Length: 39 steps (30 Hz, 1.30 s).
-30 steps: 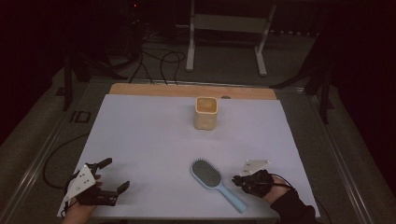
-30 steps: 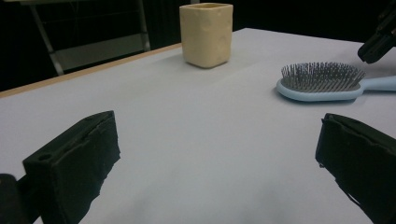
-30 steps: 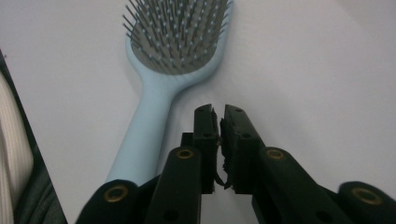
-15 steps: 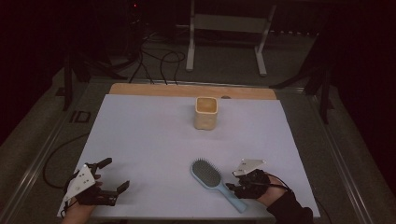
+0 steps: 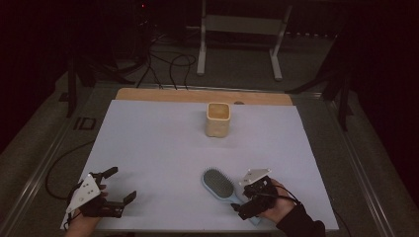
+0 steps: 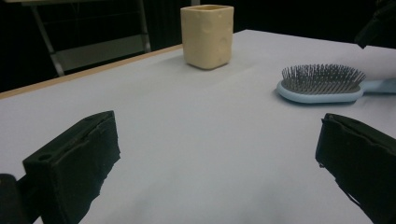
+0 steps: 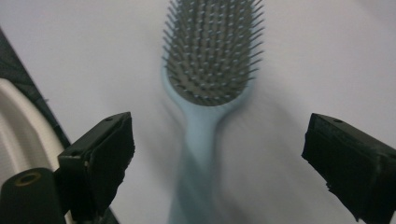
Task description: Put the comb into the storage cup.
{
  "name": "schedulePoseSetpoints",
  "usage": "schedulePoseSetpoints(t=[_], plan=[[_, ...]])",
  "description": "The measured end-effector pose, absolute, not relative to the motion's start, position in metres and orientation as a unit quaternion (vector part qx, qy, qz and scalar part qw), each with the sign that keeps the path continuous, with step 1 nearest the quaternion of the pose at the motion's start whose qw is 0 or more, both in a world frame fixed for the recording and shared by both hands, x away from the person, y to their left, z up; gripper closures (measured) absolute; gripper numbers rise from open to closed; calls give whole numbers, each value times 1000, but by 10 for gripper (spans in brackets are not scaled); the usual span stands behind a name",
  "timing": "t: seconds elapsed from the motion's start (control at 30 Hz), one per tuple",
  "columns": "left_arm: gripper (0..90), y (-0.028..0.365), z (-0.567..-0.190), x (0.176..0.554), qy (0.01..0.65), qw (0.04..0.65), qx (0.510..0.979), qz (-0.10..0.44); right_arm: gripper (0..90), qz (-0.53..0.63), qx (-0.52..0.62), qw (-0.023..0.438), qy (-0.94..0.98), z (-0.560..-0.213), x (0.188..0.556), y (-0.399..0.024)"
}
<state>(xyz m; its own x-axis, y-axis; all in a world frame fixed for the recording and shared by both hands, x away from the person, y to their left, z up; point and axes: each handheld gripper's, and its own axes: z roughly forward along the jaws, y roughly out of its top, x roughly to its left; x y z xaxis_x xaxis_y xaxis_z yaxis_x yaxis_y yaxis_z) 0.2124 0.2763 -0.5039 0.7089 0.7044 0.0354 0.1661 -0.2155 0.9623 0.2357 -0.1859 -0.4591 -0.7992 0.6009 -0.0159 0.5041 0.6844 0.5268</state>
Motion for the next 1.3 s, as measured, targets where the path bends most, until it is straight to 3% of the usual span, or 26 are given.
schedulePoseSetpoints(t=[0.6,0.87,1.03,1.3], plan=[[0,277,-504,212,294,552,742,242,90,206,311,106,922,-472,238,-161],[0,276,-504,212,293,552,742,243,152,187,325,80,923,-481,240,-155],[0,276,-504,212,293,552,741,243,133,170,325,82,927,-484,241,-152],[0,277,-503,211,294,554,740,243,308,144,328,68,931,-488,243,-147]])
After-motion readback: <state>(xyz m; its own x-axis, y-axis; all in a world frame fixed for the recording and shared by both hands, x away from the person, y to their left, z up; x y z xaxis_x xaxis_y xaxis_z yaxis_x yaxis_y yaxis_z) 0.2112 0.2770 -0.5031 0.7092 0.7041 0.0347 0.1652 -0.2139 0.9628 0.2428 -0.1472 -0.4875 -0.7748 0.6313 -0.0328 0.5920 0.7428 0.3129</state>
